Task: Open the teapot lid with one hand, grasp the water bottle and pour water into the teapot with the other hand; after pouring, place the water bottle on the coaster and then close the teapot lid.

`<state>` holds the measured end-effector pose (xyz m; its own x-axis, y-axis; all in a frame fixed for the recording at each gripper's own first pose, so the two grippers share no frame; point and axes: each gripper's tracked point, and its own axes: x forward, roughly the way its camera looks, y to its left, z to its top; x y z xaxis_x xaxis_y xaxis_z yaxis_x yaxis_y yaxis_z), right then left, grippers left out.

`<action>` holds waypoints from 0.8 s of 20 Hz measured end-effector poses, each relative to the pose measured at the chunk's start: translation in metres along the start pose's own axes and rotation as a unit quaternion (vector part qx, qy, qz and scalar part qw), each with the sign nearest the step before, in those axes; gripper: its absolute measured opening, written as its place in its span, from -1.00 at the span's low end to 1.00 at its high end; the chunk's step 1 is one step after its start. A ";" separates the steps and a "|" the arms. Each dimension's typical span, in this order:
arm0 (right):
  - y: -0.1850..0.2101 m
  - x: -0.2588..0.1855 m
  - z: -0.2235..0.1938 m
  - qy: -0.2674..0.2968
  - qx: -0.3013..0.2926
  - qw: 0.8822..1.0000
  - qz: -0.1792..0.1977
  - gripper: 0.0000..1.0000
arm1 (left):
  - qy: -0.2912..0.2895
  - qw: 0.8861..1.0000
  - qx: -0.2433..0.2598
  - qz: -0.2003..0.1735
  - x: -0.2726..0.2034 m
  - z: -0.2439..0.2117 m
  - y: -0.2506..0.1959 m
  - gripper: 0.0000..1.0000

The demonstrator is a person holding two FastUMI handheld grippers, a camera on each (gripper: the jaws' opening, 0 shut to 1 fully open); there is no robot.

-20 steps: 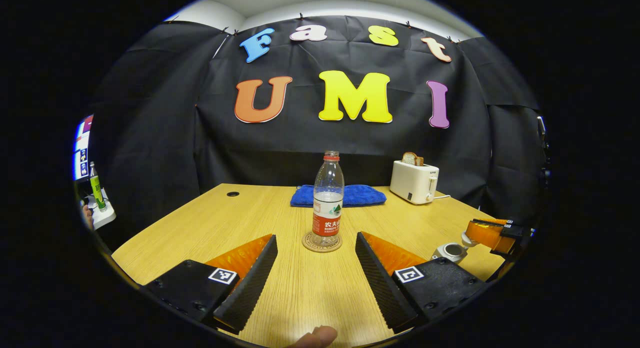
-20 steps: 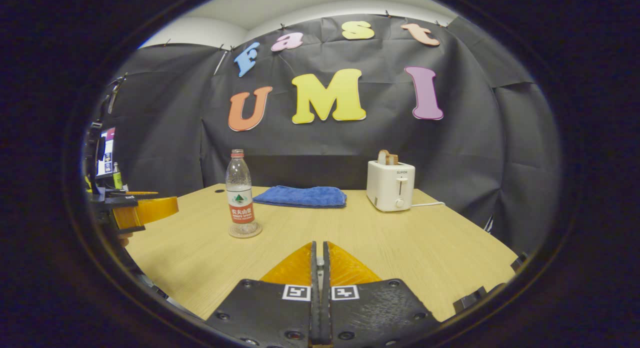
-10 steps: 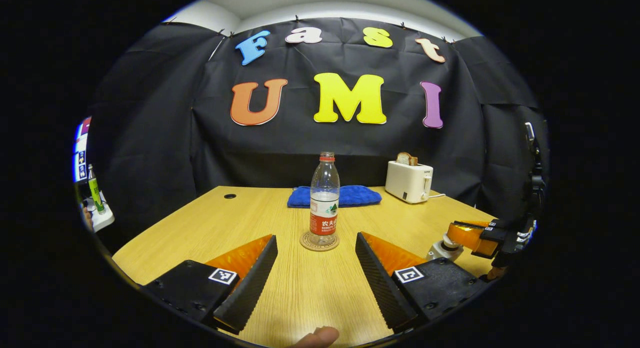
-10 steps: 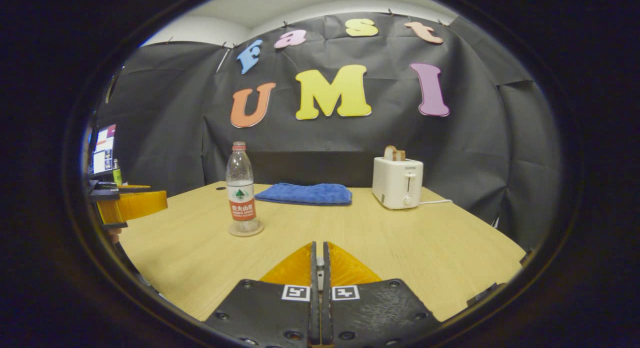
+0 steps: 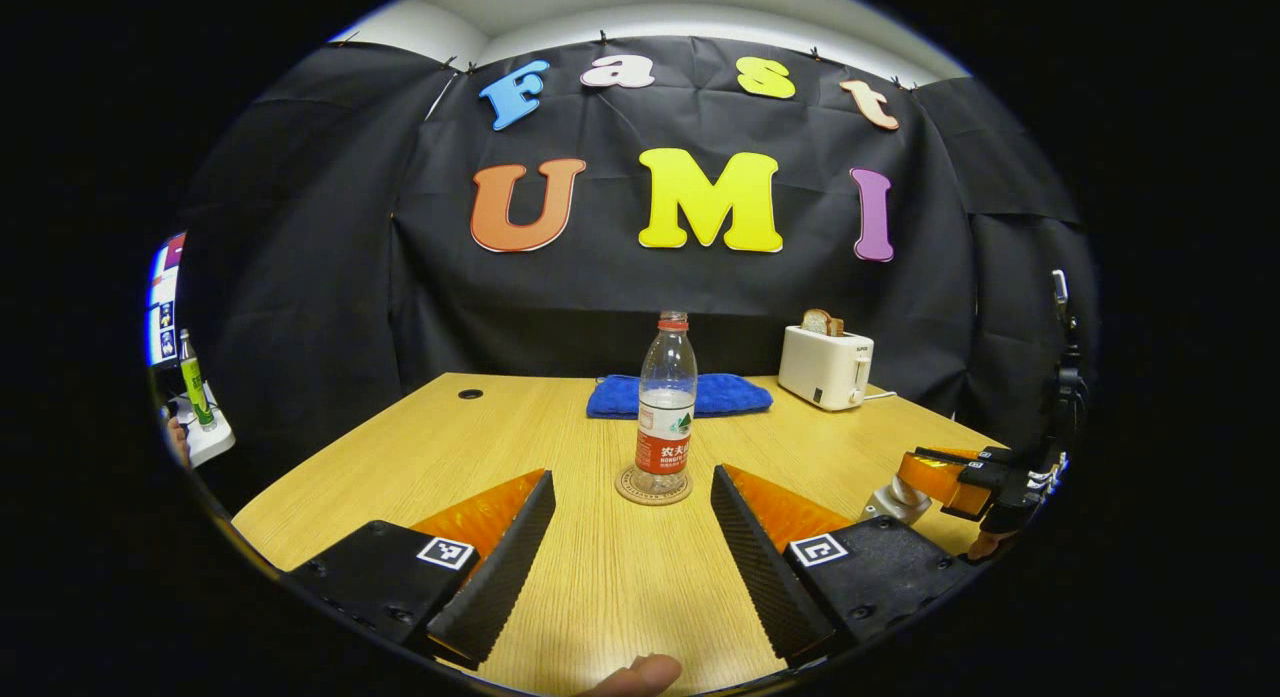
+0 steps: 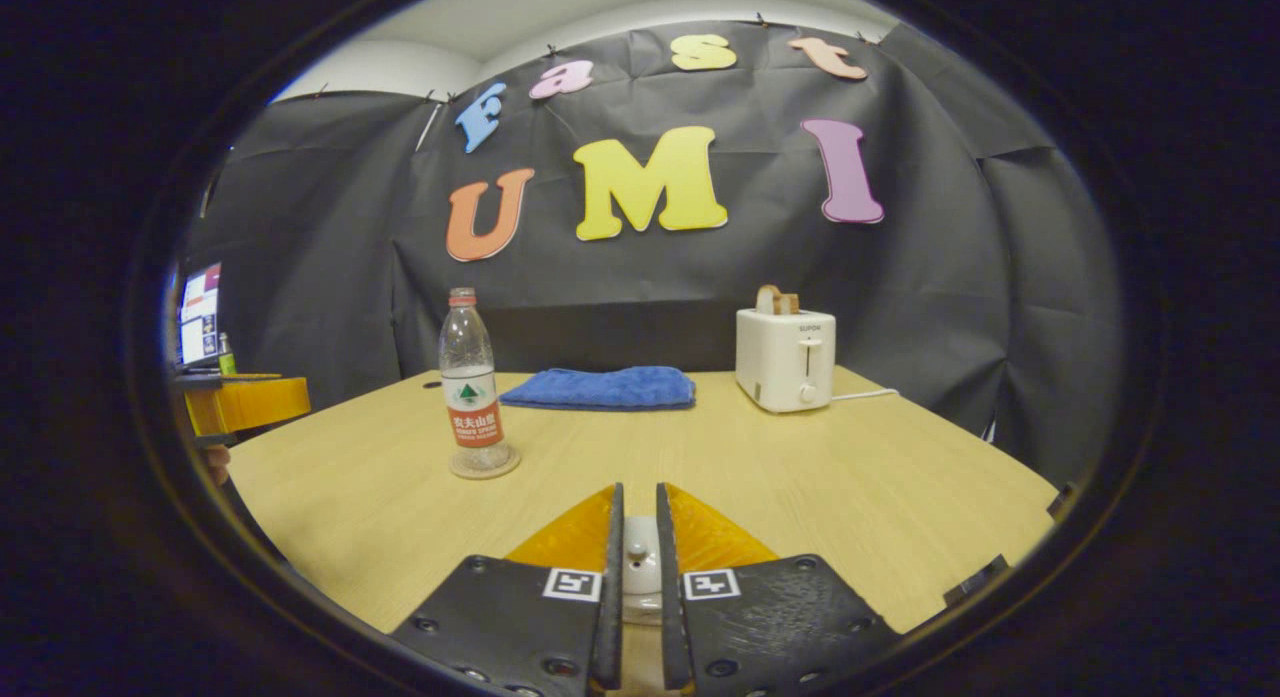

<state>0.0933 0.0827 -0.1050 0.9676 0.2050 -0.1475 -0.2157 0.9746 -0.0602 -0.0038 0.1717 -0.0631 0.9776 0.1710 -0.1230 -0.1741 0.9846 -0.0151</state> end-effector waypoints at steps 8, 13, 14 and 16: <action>-0.007 -0.003 -0.008 0.007 0.019 1.000 -0.006 -0.41 | 0.003 1.000 0.000 0.002 0.003 -0.004 0.002 0.97; -0.010 -0.005 -0.009 0.004 0.013 1.000 -0.008 -0.41 | 0.014 1.000 0.005 0.000 0.006 -0.012 -0.002 0.97; -0.010 -0.006 -0.007 0.003 0.013 1.000 -0.008 -0.41 | 0.013 1.000 0.007 0.000 0.005 -0.010 -0.003 0.97; -0.007 -0.010 0.000 -0.001 0.012 1.000 -0.005 -0.30 | 0.009 1.000 0.012 0.002 0.002 -0.005 -0.003 0.97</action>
<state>0.0847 0.0742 -0.1035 0.9699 0.1960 -0.1441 -0.2033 0.9784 -0.0375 -0.0015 0.1690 -0.0685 0.9747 0.1743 -0.1402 -0.1748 0.9846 0.0092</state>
